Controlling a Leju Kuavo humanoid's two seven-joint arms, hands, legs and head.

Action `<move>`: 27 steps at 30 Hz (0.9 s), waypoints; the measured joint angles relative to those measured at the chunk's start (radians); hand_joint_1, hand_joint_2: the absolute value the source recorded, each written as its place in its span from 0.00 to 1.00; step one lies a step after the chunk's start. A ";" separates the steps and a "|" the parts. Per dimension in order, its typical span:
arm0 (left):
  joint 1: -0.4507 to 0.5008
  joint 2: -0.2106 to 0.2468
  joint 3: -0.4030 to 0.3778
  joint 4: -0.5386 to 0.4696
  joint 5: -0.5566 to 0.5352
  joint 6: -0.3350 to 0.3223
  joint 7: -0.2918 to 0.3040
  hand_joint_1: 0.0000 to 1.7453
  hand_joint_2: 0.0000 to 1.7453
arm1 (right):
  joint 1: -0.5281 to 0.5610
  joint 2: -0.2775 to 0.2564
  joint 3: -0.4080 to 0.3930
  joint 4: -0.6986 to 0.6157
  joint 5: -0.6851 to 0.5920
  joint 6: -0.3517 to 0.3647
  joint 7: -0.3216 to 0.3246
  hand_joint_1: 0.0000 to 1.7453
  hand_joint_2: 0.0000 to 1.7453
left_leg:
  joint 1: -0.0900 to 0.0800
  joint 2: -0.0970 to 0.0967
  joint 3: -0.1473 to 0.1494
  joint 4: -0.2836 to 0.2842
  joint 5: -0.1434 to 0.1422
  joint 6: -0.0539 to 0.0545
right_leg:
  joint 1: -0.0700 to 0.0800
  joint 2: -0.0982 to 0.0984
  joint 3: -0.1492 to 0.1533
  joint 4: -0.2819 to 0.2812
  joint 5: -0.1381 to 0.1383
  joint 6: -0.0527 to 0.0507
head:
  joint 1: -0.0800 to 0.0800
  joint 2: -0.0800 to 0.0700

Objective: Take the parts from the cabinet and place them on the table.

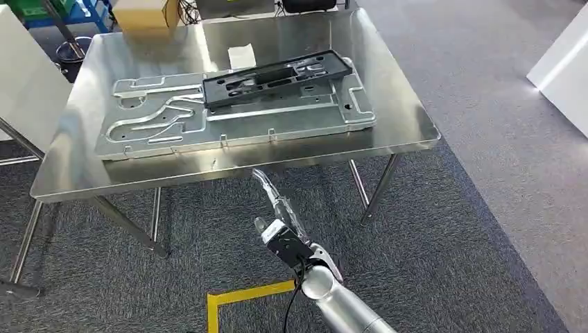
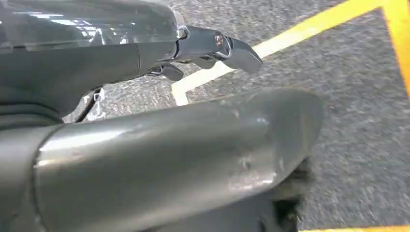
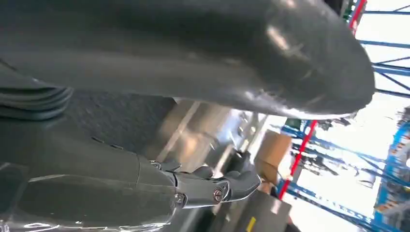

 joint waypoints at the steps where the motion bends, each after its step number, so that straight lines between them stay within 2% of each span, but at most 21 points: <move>1: -0.001 0.000 0.000 0.000 0.001 0.000 -0.001 0.00 0.00 | 0.006 0.003 0.000 0.003 -0.004 -0.003 -0.005 0.00 0.00 | -0.008 -0.001 0.060 -0.093 -0.052 0.002 | 0.003 0.002 -0.014 0.010 0.004 0.006 | -0.002 0.000; 2: -0.001 0.000 0.000 0.000 0.003 0.003 -0.002 0.00 0.00 | 0.017 0.005 0.000 0.006 -0.007 -0.005 -0.008 0.00 0.00 | -0.011 -0.004 0.061 -0.096 -0.057 0.023 | 0.003 0.000 -0.012 0.012 0.011 0.014 | 0.002 0.000; 3: 0.003 0.000 0.000 0.000 0.005 0.003 -0.005 0.00 0.00 | 0.025 0.006 0.000 0.010 -0.009 -0.006 -0.014 0.00 0.00 | -0.012 -0.005 0.055 -0.106 -0.056 0.026 | 0.002 0.000 -0.009 0.014 0.017 0.019 | 0.004 0.000; 5: 0.009 -0.001 0.001 0.000 0.014 0.016 -0.006 0.00 0.00 | 0.047 0.006 -0.002 0.032 -0.018 -0.015 -0.036 0.00 0.00 | -0.013 -0.003 0.044 -0.106 -0.038 0.050 | 0.001 0.001 -0.012 0.005 0.038 0.033 | -0.003 0.000; 6: 0.008 -0.003 0.003 0.000 0.018 0.035 -0.006 0.00 0.00 | 0.060 0.005 -0.009 0.056 -0.024 -0.024 -0.056 0.00 0.00 | -0.009 0.005 0.036 -0.109 -0.024 0.060 | -0.004 0.007 -0.020 0.016 0.016 0.038 | -0.008 0.000; 8: 0.011 -0.010 0.006 0.000 0.025 0.066 -0.006 0.00 0.00 | 0.097 0.002 -0.033 0.102 -0.028 -0.038 -0.103 0.00 0.00 | -0.009 0.004 0.005 -0.110 0.004 0.075 | -0.006 0.012 -0.056 0.124 -0.125 0.049 | 0.003 0.000; 9: 0.014 -0.012 0.007 0.000 0.025 0.070 -0.006 0.00 0.00 | 0.105 0.000 -0.044 0.121 -0.028 -0.040 -0.118 0.00 0.00 | -0.011 0.004 -0.011 -0.108 0.018 0.075 | -0.007 0.013 -0.075 0.199 -0.175 0.054 | 0.005 0.000; 10: 0.018 -0.013 0.008 0.000 0.025 0.072 -0.006 0.00 0.00 | 0.112 -0.002 -0.050 0.139 -0.028 -0.040 -0.124 0.00 0.00 | -0.012 0.005 -0.028 -0.107 0.029 0.075 | -0.008 0.013 -0.090 0.267 -0.201 0.057 | 0.005 0.000; 11: 0.020 -0.015 0.009 0.000 0.025 0.072 -0.005 0.00 0.00 | 0.118 -0.002 -0.055 0.153 -0.028 -0.040 -0.125 0.00 0.00 | -0.012 0.005 -0.045 -0.106 0.040 0.073 | -0.009 0.013 -0.091 0.309 -0.197 0.058 | 0.005 0.000; 12: 0.020 -0.015 0.010 0.000 0.025 0.072 -0.005 0.00 0.00 | 0.122 -0.003 -0.060 0.164 -0.029 -0.039 -0.126 0.00 0.00 | -0.013 0.007 -0.061 -0.105 0.051 0.072 | -0.009 0.013 -0.073 0.312 -0.171 0.058 | 0.005 0.000; 14: 0.020 -0.017 0.014 0.000 0.027 0.072 -0.005 0.00 0.00 | 0.124 -0.002 -0.065 0.181 -0.029 -0.039 -0.126 0.00 0.00 | -0.014 0.008 -0.092 -0.103 0.074 0.067 | -0.008 0.014 0.028 0.202 -0.106 0.049 | 0.006 0.000; 15: 0.020 -0.019 0.017 0.000 0.035 0.072 -0.005 0.00 0.00 | 0.125 -0.002 -0.072 0.185 -0.029 -0.039 -0.126 0.00 0.00 | -0.014 0.007 -0.099 -0.102 0.084 0.064 | -0.007 0.016 0.098 0.114 -0.107 0.041 | 0.005 0.000; 16: 0.020 -0.022 0.020 0.000 0.037 0.074 -0.006 0.00 0.00 | 0.128 -0.001 -0.083 0.188 -0.033 -0.040 -0.135 0.00 0.00 | -0.016 0.006 -0.104 -0.102 0.092 0.059 | -0.002 0.017 0.174 0.027 -0.134 0.032 | 0.006 0.000; 17: 0.019 -0.024 0.024 0.000 0.043 0.076 -0.008 0.00 0.00 | 0.133 0.000 -0.097 0.193 -0.037 -0.047 -0.152 0.00 0.00 | -0.018 0.005 -0.107 -0.101 0.100 0.053 | 0.002 0.015 0.208 -0.038 -0.157 0.025 | 0.003 0.000; 20: 0.024 -0.023 0.033 0.000 0.044 0.065 -0.006 0.00 0.00 | 0.173 -0.001 -0.171 0.273 -0.072 -0.063 -0.198 0.00 0.00 | -0.015 0.004 -0.108 -0.119 0.134 0.031 | 0.009 0.014 0.191 -0.045 -0.132 0.011 | 0.006 0.000; 21: 0.024 -0.018 0.037 0.000 0.044 0.059 -0.005 0.00 0.00 | 0.189 -0.002 -0.203 0.310 -0.092 -0.064 -0.199 0.00 0.00 | -0.010 0.004 -0.114 -0.109 0.119 0.029 | -0.001 0.006 0.183 -0.053 -0.115 0.004 | 0.007 0.000; 22: 0.026 -0.015 0.041 0.000 0.044 0.053 -0.005 0.00 0.00 | 0.201 -0.002 -0.232 0.344 -0.111 -0.064 -0.200 0.00 0.00 | -0.011 0.004 -0.128 -0.085 0.067 0.027 | 0.000 0.005 0.169 -0.054 -0.104 -0.006 | 0.006 0.000; 23: 0.030 -0.013 0.045 0.000 0.044 0.049 -0.005 0.00 0.00 | 0.210 -0.002 -0.263 0.380 -0.125 -0.064 -0.200 0.00 0.00 | -0.009 0.003 -0.148 -0.019 -0.014 0.025 | 0.001 0.005 0.151 -0.053 -0.089 -0.014 | -0.003 0.000; 25: 0.032 -0.008 0.051 0.000 0.045 0.050 -0.005 0.00 0.00 | 0.217 -0.002 -0.306 0.445 -0.140 -0.069 -0.200 0.00 0.00 | -0.008 0.003 -0.170 0.121 -0.112 0.019 | 0.004 0.005 0.119 -0.051 -0.065 -0.014 | -0.002 0.000; 26: 0.032 -0.006 0.052 0.000 0.046 0.051 -0.006 0.00 0.00 | 0.220 -0.003 -0.324 0.476 -0.148 -0.066 -0.200 0.00 0.00 | -0.008 0.003 -0.170 0.177 -0.116 0.016 | 0.005 0.003 0.100 -0.048 -0.052 -0.012 | -0.001 0.000; 27: 0.032 -0.005 0.055 0.000 0.048 0.052 -0.006 0.00 0.00 | 0.225 -0.004 -0.348 0.508 -0.163 -0.050 -0.200 0.00 0.00 | -0.008 0.003 -0.154 0.196 -0.083 0.014 | 0.004 0.001 0.078 -0.042 -0.041 -0.009 | -0.001 0.000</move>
